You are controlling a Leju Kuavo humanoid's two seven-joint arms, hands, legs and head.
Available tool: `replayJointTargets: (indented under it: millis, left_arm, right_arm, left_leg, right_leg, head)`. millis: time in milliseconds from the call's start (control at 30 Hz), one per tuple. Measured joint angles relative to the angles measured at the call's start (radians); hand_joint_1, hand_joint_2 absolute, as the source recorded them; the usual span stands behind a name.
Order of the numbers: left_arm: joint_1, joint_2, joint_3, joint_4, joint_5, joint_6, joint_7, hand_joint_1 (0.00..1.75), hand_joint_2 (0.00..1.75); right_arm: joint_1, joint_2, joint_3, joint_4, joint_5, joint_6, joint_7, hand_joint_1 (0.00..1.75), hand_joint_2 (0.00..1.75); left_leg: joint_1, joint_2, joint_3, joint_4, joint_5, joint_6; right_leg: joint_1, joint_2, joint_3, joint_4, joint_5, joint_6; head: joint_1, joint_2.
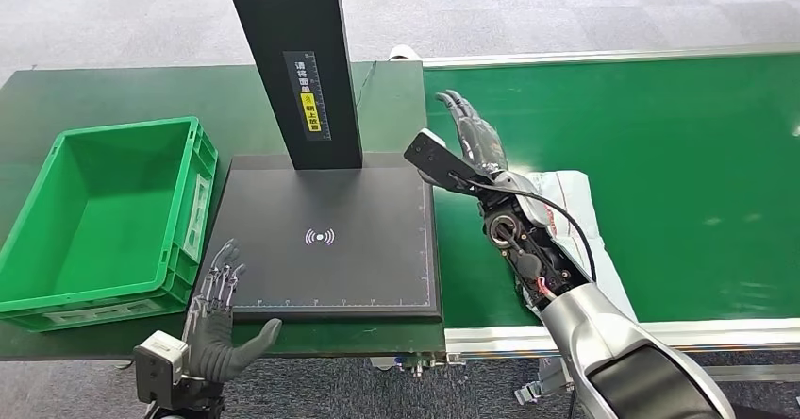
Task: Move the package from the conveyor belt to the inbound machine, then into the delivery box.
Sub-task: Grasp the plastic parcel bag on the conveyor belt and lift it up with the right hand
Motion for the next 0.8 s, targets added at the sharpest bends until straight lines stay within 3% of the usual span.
replayJointTargets:
  millis: [333,500,633,800]
  left_arm:
    - [0.003,-0.004,0.002,-0.001,-0.001,0.0,0.001,0.0,1.75]
    - [0.011,-0.01,0.005,-0.016,-0.016,-0.005,0.01,0.0,1.75]
    - [0.014,-0.017,0.006,-0.019,-0.033,-0.012,0.02,0.0,1.75]
    - [0.014,-0.027,0.005,-0.019,-0.047,-0.012,0.025,0.0,1.75]
  right_arm:
    - [-0.001,-0.007,-0.005,-0.003,0.033,0.0,0.027,0.0,1.75]
    - [-0.005,-0.013,-0.013,0.001,0.21,0.028,0.206,0.0,1.75]
    - [-0.001,-0.023,-0.034,0.035,0.335,0.147,0.357,0.0,1.75]
    - [0.037,-0.043,-0.074,0.089,0.423,0.232,0.405,0.0,1.75]
  left_leg:
    - [0.0,0.0,0.0,0.0,0.0,0.0]
    - [0.0,0.0,0.0,0.0,0.0,0.0]
    - [0.0,0.0,0.0,0.0,0.0,0.0]
    - [0.0,0.0,0.0,0.0,0.0,0.0]
  right_leg:
    - [0.0,0.0,0.0,0.0,0.0,0.0]
    - [0.0,0.0,0.0,0.0,0.0,0.0]
    - [0.0,0.0,0.0,0.0,0.0,0.0]
    - [0.0,0.0,0.0,0.0,0.0,0.0]
  head:
    - [0.0,0.0]
    - [0.0,0.0]
    - [0.0,0.0]
    - [0.0,0.0]
